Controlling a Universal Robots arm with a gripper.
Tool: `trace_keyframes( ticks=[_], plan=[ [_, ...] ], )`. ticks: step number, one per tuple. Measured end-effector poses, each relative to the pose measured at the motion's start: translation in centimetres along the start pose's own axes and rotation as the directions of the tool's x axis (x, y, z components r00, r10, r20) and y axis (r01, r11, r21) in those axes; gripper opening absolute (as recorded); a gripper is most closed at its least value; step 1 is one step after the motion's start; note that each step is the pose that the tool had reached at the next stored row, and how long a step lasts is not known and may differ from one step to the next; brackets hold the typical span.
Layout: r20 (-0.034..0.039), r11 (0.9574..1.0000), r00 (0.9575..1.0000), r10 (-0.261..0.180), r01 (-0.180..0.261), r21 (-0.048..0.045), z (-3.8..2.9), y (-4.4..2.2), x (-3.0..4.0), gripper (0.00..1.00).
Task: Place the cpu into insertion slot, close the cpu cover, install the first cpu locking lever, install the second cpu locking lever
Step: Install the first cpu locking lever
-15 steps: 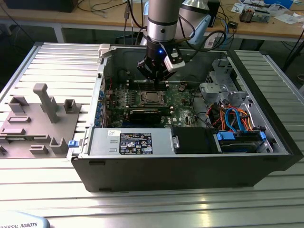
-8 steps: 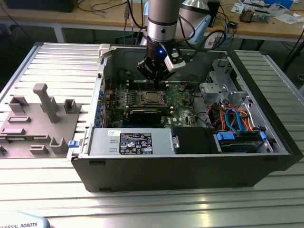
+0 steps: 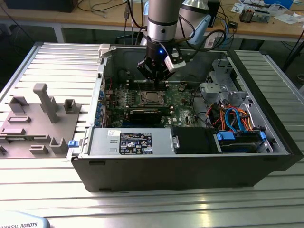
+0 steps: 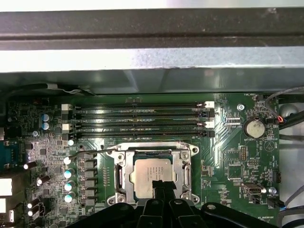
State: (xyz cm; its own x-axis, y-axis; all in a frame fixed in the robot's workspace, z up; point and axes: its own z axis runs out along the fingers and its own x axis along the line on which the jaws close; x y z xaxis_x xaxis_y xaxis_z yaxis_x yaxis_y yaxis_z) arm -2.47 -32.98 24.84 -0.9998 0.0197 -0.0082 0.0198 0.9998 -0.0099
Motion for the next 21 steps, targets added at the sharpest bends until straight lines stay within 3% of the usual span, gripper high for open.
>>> trace_keyframes(
  ticks=[21],
  plan=[
    [0.0003, 0.9996, 0.9996, -0.029, 0.029, -0.0004, 0.00, -0.01, 0.00, 0.11]
  ],
)
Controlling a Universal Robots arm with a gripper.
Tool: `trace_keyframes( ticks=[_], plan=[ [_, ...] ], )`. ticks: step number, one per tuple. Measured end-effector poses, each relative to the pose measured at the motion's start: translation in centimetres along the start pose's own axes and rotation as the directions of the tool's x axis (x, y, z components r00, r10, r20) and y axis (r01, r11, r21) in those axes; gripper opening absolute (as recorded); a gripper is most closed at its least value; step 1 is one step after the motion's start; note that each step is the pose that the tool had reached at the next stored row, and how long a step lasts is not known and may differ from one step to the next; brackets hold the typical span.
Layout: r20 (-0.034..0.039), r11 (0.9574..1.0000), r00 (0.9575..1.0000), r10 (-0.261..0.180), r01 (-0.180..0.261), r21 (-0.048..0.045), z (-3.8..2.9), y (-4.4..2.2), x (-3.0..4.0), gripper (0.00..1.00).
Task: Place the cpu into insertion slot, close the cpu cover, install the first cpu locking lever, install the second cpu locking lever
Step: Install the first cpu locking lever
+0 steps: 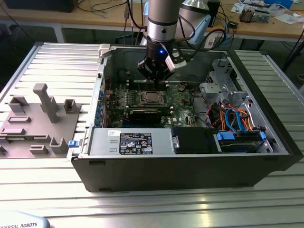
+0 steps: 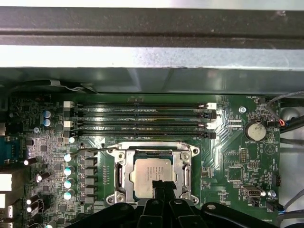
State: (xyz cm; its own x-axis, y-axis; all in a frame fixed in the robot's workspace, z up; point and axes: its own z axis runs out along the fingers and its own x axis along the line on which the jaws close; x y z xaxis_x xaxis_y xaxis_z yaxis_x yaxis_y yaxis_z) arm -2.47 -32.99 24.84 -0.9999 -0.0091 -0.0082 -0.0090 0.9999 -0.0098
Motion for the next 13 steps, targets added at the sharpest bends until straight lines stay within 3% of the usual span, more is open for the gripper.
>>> trace_keyframes(
  ticks=[13],
  plan=[
    [0.0002, 0.9998, 0.9998, -0.018, 0.018, -0.0002, 0.00, 0.00, 0.00, 0.11]
  ],
)
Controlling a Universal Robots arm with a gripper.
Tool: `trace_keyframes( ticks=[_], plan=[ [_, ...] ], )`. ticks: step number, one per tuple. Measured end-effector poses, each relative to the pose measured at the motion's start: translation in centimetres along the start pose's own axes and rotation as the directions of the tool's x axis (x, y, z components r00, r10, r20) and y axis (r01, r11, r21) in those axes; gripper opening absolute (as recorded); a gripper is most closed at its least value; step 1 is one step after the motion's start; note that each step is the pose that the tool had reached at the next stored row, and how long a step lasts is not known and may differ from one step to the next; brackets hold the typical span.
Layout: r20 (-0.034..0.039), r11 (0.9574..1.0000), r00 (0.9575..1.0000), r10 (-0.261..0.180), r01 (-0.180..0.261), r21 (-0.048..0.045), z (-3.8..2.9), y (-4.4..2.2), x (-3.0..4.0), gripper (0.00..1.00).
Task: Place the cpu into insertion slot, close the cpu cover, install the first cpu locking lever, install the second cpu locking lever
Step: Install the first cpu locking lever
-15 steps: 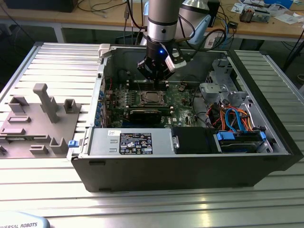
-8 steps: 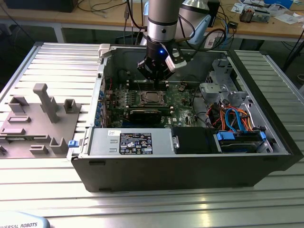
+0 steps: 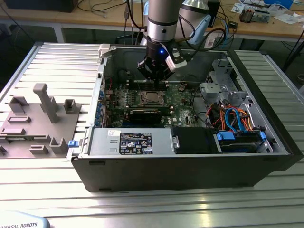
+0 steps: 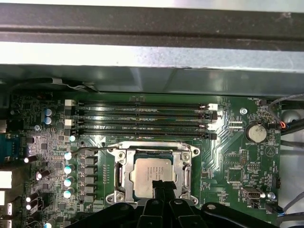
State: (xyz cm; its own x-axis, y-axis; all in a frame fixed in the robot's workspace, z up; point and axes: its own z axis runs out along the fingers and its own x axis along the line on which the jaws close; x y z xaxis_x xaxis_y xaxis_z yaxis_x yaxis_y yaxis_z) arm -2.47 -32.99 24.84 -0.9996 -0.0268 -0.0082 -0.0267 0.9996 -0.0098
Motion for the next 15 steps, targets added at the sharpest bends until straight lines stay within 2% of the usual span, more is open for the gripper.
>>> trace_keyframes(
  ticks=[6, 9, 15],
  plan=[
    [0.0001, 0.9999, 0.9999, -0.011, 0.011, -0.0001, 0.00, 0.00, 0.00, 0.11],
    [0.0003, 0.9994, 0.9994, -0.034, 0.034, -0.0005, 0.00, 0.00, 0.00, 0.11],
    [0.0004, 0.9991, 0.9991, -0.042, 0.042, -0.0006, 0.00, -0.01, 0.00, 0.11]
  ],
)
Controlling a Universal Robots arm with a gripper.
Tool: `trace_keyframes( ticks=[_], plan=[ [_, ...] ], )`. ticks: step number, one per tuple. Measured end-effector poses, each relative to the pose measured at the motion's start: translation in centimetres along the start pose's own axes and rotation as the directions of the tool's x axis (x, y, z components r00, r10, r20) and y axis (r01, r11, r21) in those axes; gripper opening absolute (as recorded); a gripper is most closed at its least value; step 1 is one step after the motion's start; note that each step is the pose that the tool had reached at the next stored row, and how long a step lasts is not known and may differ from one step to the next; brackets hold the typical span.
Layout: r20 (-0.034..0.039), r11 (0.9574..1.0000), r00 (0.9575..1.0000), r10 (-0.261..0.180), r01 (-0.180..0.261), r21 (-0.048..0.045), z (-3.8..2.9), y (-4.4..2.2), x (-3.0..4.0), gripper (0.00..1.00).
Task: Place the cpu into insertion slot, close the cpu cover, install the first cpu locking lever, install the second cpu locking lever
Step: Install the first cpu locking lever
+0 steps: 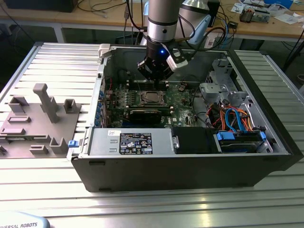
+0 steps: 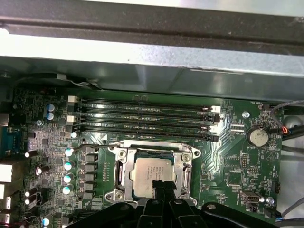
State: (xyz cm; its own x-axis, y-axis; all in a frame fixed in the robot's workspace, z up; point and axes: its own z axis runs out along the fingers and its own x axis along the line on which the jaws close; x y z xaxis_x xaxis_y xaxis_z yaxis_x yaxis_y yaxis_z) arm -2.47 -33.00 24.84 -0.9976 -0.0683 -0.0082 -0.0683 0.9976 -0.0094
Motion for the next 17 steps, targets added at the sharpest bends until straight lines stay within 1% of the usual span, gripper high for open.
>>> trace_keyframes(
  ticks=[17],
  plan=[
    [0.0002, 0.9999, 0.9999, -0.014, 0.014, -0.0002, 0.00, 0.00, 0.00, 0.11]
  ],
)
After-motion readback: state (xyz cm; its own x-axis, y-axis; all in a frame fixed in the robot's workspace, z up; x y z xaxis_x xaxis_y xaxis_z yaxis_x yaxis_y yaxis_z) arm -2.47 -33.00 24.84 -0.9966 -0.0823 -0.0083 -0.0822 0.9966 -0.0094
